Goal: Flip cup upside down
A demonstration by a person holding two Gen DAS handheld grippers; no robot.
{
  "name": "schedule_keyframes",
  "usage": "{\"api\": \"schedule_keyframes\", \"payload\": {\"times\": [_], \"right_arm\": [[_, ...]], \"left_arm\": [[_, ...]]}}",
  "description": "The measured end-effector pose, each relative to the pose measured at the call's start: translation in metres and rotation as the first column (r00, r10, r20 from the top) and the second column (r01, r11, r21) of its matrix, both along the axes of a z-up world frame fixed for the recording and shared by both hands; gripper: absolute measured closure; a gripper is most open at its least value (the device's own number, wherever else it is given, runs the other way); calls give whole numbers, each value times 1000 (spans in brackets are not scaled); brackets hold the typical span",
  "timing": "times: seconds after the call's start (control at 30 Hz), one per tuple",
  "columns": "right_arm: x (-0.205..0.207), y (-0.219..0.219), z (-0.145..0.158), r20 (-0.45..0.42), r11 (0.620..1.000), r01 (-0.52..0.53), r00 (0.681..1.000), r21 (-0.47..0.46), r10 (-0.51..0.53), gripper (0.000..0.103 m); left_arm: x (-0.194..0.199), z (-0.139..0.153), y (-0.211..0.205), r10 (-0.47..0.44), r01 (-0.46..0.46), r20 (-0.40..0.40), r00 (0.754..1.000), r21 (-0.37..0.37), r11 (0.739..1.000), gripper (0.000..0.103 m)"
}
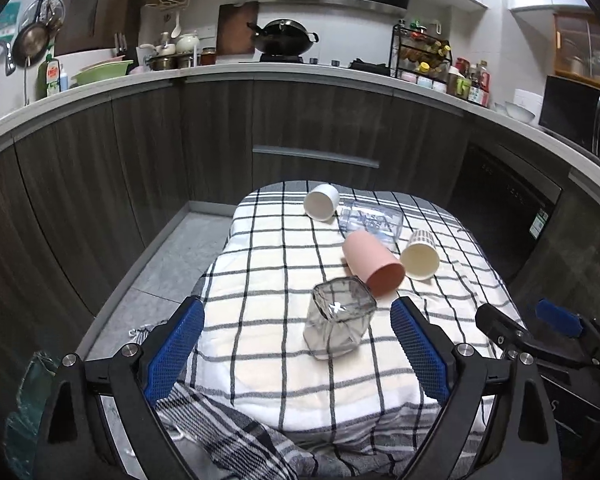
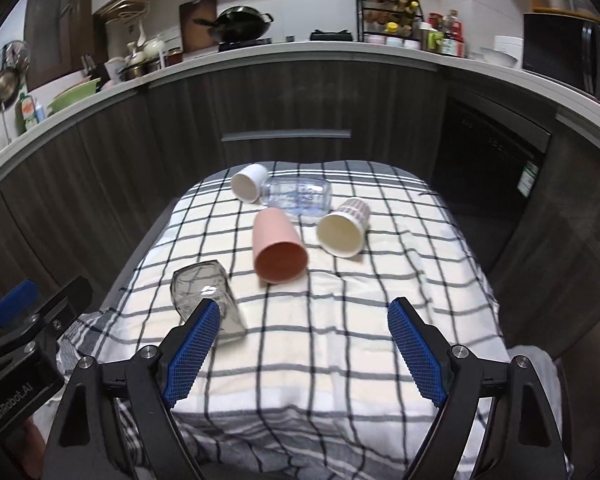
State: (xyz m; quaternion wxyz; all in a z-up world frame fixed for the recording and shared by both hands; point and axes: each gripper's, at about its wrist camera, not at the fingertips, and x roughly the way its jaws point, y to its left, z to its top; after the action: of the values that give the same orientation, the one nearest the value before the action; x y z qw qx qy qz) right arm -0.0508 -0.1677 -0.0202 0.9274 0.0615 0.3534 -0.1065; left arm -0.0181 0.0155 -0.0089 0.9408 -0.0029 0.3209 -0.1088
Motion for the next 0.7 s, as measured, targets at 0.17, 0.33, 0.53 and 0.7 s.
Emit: {"api": "schedule_keyframes", "payload": {"times": [0.17, 0.33, 0.53, 0.7], "right_arm": [[-11, -1, 2, 6, 1000, 8, 1000, -22, -8, 17], [-17, -9, 8, 27, 999, 32, 999, -18, -32, 16], [-21, -14, 9, 32, 999, 41, 999, -14, -40, 16], [-23, -15, 12, 44, 999, 45, 998, -18, -44, 16]], "left_arm": [[-8, 2, -7, 0, 0, -9, 1000, 32, 999, 8], [-14, 7, -11, 7, -7, 7, 1000, 62, 998, 8], [-18, 9, -16, -5, 4, 13, 1000, 75, 997, 8], [-19, 10, -17, -9, 8, 14, 1000, 74, 997, 8]]}}
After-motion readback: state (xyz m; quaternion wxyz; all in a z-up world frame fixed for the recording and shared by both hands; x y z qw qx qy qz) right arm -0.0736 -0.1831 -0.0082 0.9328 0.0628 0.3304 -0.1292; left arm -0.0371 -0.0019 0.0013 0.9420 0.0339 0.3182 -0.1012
